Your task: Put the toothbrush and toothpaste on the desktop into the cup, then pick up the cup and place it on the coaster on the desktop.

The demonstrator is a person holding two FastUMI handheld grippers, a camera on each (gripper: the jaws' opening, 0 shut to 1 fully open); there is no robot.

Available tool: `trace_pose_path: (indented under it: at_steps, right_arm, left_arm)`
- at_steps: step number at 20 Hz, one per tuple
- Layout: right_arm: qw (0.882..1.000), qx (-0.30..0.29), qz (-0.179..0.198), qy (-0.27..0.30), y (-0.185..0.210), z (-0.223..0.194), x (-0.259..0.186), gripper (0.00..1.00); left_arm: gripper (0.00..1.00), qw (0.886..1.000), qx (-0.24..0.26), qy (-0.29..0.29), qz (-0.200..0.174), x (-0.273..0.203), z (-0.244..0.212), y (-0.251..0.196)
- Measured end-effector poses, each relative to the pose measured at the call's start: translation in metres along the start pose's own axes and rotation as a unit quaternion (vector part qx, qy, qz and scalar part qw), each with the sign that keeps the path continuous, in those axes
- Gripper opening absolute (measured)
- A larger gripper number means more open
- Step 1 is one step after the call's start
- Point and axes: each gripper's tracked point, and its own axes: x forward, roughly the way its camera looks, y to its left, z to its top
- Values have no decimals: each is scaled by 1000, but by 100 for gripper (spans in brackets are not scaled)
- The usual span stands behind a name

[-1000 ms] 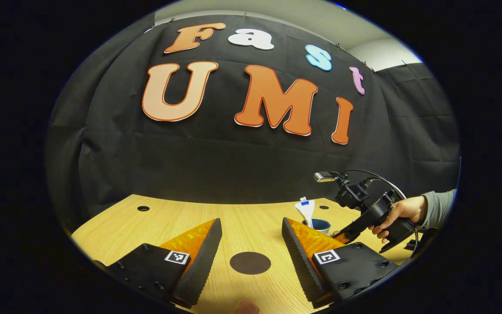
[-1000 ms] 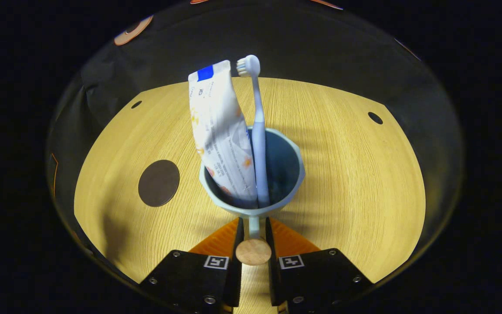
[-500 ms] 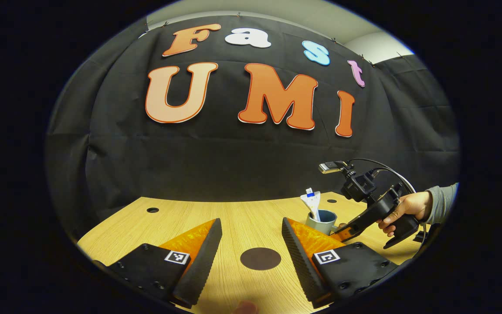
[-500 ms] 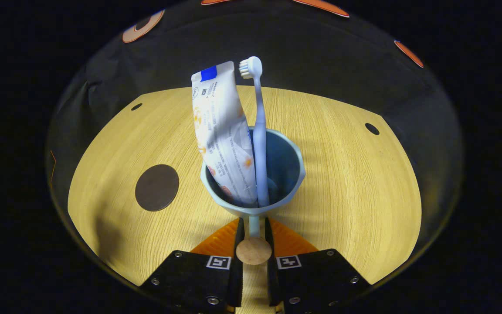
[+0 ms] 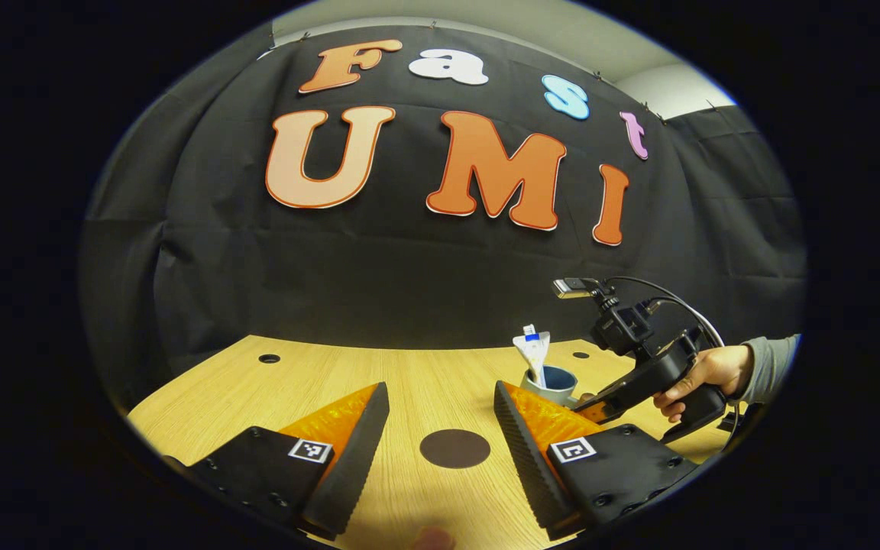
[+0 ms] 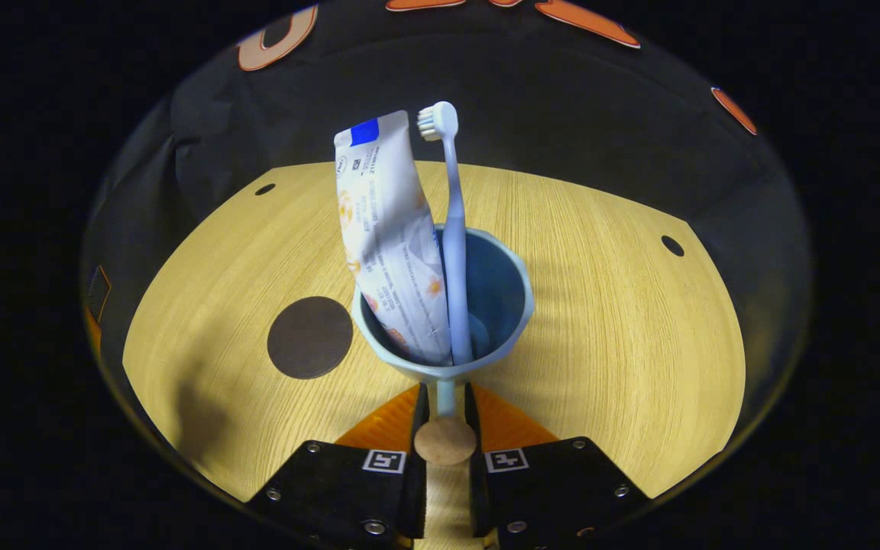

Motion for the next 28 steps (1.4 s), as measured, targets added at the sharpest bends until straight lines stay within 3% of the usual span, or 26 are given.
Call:
trace_pose_path:
  at_steps: [28]
  right_arm:
    - [993, -94, 66, -15, 0, 11, 10, 23]
  left_arm:
    - [88, 998, -32, 7, 59, -40, -18, 56]
